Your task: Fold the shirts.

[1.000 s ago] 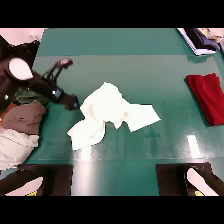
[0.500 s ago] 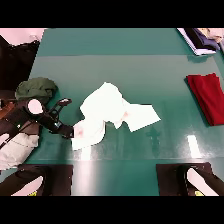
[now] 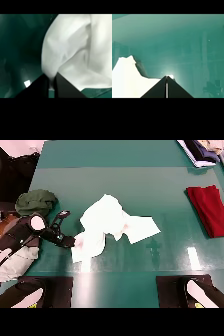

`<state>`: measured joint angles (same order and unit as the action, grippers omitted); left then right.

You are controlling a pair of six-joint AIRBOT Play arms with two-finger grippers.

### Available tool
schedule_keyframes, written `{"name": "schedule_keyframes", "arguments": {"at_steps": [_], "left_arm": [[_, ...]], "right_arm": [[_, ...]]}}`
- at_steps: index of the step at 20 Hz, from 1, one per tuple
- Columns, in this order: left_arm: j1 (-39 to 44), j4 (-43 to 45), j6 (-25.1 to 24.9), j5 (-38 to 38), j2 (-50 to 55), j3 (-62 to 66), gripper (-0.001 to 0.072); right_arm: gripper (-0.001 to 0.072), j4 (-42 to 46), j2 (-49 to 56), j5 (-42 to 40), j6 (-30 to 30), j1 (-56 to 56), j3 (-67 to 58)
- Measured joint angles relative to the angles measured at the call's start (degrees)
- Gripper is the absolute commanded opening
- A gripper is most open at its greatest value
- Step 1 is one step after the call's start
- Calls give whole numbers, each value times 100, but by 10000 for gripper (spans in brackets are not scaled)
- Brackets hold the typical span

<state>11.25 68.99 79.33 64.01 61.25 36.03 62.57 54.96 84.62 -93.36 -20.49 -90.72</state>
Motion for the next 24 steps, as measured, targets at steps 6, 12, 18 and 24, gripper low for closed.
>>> {"name": "schedule_keyframes", "arguments": {"at_steps": [6,12,18,24], "left_arm": [[0,205,103,103,-26,382,29],[0,634,162,684,-131,1561,29],[0,710,175,992,-151,1956,29],[0,728,175,1056,-151,2013,29]], "right_arm": [[57,2,0,70,0,632,407],[533,7,308,-804,59,2559,2048],[532,-658,1493,-2153,258,3941,2824],[466,-1585,2511,-2815,520,4559,2946]]}}
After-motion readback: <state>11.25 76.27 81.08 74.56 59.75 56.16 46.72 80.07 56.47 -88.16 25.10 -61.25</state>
